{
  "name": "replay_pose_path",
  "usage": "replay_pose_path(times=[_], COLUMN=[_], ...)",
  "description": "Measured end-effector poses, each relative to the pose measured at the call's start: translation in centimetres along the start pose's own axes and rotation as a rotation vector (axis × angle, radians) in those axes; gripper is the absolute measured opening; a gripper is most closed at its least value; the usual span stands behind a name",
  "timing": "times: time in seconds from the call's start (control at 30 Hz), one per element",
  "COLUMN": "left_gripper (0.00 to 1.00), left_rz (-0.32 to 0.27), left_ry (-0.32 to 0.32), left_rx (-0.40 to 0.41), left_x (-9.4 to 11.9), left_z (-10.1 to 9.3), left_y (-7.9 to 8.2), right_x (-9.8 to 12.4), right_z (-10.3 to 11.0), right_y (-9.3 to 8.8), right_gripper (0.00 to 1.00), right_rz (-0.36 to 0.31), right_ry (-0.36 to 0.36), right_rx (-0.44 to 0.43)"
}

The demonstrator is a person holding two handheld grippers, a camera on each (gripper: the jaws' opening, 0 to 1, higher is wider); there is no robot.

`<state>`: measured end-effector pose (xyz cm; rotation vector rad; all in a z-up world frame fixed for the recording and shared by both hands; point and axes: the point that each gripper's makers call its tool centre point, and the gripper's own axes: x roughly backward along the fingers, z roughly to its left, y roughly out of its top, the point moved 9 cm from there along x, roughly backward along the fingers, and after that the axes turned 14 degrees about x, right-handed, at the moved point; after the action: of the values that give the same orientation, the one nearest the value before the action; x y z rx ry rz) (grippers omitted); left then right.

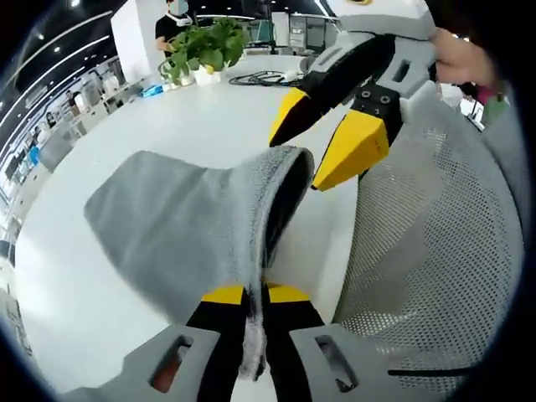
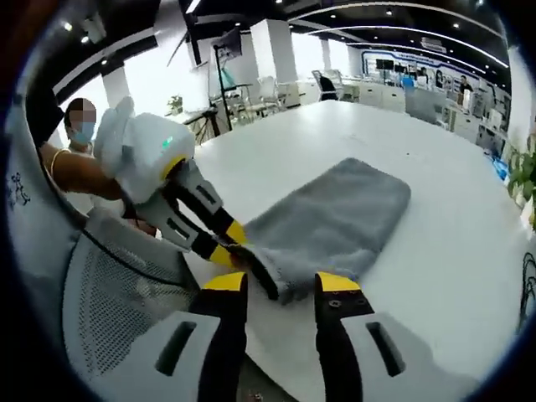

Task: Fold the towel on the table until its edges align and the towel forms a compact rectangular stack.

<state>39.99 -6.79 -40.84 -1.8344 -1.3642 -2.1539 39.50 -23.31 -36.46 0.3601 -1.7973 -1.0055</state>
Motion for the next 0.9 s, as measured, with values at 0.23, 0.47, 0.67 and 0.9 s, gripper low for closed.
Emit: replay_pose_path(times=[0.23,0.47,0.67,0.9], left_gripper=[0.06,0.06,0.06,0.06], left_rz=[-0.027,-0.038,-0.041,-0.062], left_ry=[-0.014,-0.02,-0.024,-0.031], left_rx=[0.007,-0.002,-0.018,-0.021], left_x=[0.5,1.4,1.5,1.7], left_z=[0.8,0.7,0.7,0.2], left_y=[0.8,1.6,2.0,2.5], right_x=[-1.0,-2.9,-3.9,-5.0], right_z=[0.4,1.3,1.8,2.1], right_y=[0.7,0.0,0.1,1.4], right_gripper=[0.36,0.36,0.26,0.14], right_rz=[0.008,0.098,0.172,0.155], right_ry=[0.045,0.061,0.018,0.025], right_rx=[0.196,0.338,0.46,0.51])
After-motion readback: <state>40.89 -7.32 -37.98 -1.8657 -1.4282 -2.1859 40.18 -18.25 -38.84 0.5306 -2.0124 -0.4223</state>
